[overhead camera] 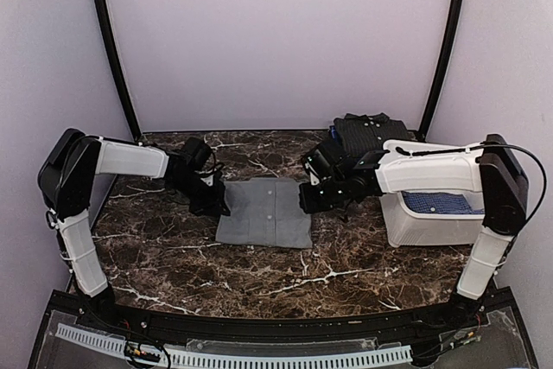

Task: Fold and stack the long sleeve shirts
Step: Pick up the square-folded shirt from the center of the board, then turn over the square-folded shirt at the center of the board.

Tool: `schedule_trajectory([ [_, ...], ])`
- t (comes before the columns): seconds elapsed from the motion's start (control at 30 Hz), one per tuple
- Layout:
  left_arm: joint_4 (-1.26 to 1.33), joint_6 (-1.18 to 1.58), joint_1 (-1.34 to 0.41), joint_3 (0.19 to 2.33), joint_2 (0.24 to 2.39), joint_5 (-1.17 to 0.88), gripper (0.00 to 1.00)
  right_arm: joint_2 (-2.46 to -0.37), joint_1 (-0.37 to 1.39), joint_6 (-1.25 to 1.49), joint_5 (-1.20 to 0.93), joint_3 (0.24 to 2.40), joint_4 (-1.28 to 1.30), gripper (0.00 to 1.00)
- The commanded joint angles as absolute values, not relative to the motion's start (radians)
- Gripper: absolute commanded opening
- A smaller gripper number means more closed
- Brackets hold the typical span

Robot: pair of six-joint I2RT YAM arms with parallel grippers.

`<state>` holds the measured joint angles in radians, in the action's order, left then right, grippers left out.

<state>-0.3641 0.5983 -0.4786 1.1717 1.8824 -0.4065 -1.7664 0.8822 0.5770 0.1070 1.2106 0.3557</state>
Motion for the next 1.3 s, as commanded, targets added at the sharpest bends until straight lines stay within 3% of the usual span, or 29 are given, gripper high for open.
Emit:
schedule_trajectory([
  [0.0, -0.515, 0.481, -0.444, 1.186, 1.781, -0.393, 0.00, -1.823, 0.877, 0.562, 0.099, 1.291, 0.304, 0.13],
  [0.37, -0.627, 0.398, -0.390, 1.207, 1.707, -0.394, 0.00, -1.991, 0.896, 0.583, 0.019, 1.326, 0.239, 0.08],
  [0.83, -0.734, 0.349, -0.379, 1.412, 1.660, -0.415, 0.00, -2.212, 0.907, 0.628, -0.089, 1.477, 0.160, 0.02],
  [1.27, -0.636, 0.403, -0.380, 1.608, 1.717, -0.624, 0.00, -2.571, 0.928, 0.870, -0.326, 1.900, -0.130, 0.02],
])
